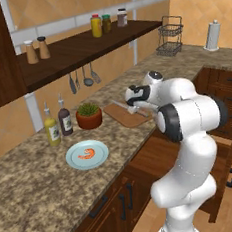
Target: Pick up the knife from the drawer and place it on the cutting board. Then place the meat from the plate to the cutting board.
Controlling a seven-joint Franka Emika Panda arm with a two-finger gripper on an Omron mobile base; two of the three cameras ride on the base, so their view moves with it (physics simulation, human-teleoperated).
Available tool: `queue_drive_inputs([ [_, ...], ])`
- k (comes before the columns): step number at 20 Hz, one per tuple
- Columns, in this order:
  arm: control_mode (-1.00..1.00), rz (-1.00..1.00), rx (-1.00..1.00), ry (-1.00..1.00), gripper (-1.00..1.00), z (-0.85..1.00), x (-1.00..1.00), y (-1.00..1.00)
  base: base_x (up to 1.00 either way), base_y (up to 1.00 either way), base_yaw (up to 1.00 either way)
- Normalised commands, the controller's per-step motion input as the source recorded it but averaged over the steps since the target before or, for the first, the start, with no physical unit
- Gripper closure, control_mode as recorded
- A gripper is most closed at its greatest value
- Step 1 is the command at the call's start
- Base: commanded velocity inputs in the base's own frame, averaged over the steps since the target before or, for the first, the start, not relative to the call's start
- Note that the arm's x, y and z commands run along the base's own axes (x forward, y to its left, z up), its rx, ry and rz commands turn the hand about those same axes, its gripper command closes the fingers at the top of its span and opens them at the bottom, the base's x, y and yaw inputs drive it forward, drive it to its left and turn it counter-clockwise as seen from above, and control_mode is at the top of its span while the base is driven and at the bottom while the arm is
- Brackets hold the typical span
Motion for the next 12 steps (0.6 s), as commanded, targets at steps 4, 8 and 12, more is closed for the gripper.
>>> queue_drive_inputs([
  [4, -1.0, 0.05, 0.0, 0.11, -1.0, 0.11, -0.72, 0.42, 0.0, 0.0, 0.0],
  [8, -1.0, 0.0, 0.0, 0.03, -1.0, -0.02, -0.77, 0.46, 0.0, 0.0, 0.0],
  [12, -1.0, -0.03, 0.0, -0.02, -1.0, -0.23, -0.83, 0.46, 0.0, 0.0, 0.0],
])
